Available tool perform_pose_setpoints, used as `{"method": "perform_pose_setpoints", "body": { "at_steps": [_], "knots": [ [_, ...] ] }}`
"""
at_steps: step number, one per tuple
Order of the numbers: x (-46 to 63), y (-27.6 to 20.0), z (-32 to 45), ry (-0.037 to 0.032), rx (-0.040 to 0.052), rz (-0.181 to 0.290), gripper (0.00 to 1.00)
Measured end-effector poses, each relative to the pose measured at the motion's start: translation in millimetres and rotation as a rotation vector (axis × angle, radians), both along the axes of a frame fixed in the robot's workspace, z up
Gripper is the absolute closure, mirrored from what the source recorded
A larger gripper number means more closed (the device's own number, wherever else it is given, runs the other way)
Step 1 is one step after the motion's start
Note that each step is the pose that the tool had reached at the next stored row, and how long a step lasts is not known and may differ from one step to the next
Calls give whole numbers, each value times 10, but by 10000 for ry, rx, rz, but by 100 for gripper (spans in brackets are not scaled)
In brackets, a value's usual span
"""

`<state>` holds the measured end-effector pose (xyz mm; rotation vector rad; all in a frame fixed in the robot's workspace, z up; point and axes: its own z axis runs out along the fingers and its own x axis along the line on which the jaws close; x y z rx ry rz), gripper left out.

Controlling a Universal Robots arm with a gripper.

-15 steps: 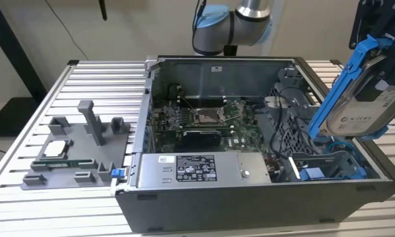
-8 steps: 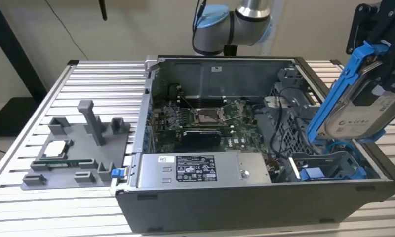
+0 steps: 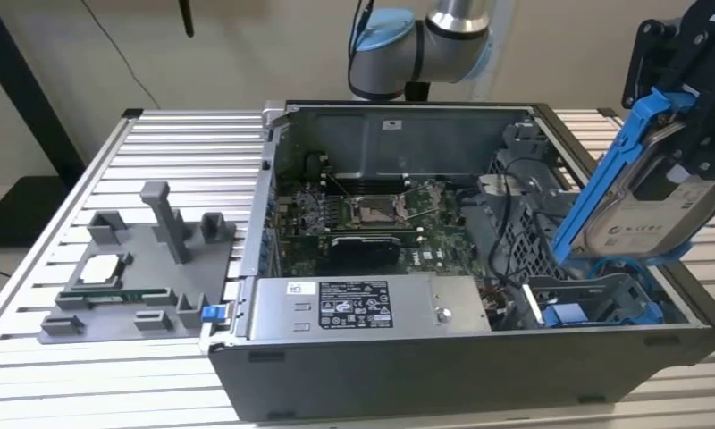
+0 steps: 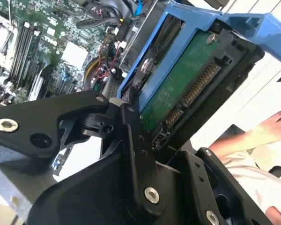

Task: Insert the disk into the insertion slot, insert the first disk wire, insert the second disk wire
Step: 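Insert the disk into the insertion slot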

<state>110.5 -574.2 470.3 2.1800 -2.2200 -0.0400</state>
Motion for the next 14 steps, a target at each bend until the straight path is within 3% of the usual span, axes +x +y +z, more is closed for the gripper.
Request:
{"method": "perform_pose_setpoints", "body": {
  "at_steps": [14],
  "knots": [
    [0, -7, -125, 0, 0, 0, 100]
  ]
}}
